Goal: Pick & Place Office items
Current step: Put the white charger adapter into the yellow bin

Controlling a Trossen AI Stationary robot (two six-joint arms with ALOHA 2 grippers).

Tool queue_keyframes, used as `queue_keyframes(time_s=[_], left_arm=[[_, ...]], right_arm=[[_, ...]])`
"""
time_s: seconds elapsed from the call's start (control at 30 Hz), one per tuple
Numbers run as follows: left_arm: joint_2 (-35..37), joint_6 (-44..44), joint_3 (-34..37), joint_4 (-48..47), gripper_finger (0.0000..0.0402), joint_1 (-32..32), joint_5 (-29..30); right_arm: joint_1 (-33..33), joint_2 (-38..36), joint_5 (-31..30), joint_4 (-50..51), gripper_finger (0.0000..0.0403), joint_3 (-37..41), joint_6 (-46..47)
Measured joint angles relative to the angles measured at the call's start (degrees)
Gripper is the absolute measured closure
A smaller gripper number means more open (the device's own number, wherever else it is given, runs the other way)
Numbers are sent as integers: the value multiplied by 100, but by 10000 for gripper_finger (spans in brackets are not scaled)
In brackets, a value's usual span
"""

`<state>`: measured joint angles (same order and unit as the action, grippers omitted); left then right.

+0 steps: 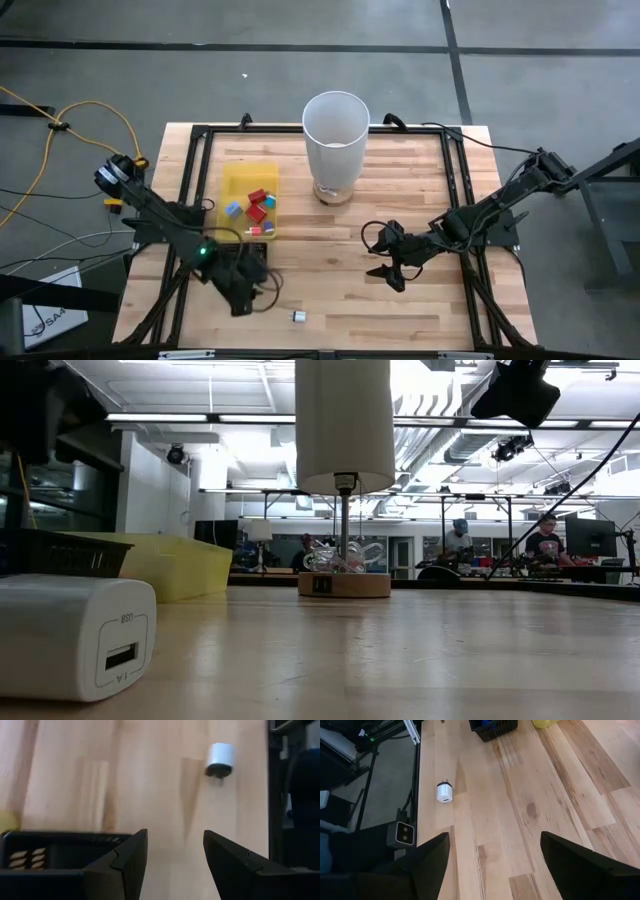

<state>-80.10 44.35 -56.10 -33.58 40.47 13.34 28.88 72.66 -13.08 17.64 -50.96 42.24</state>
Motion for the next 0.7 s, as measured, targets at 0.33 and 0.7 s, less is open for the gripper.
queue_keyframes(time_s=[0.33,0.7], left_arm=[[-155,-403,0,579,215,350,200],[-155,-636,0,799,221,71,-53]], right_arm=[[0,0,0,-38,103,0,0],[-1,0,0,-43,103,0,0]])
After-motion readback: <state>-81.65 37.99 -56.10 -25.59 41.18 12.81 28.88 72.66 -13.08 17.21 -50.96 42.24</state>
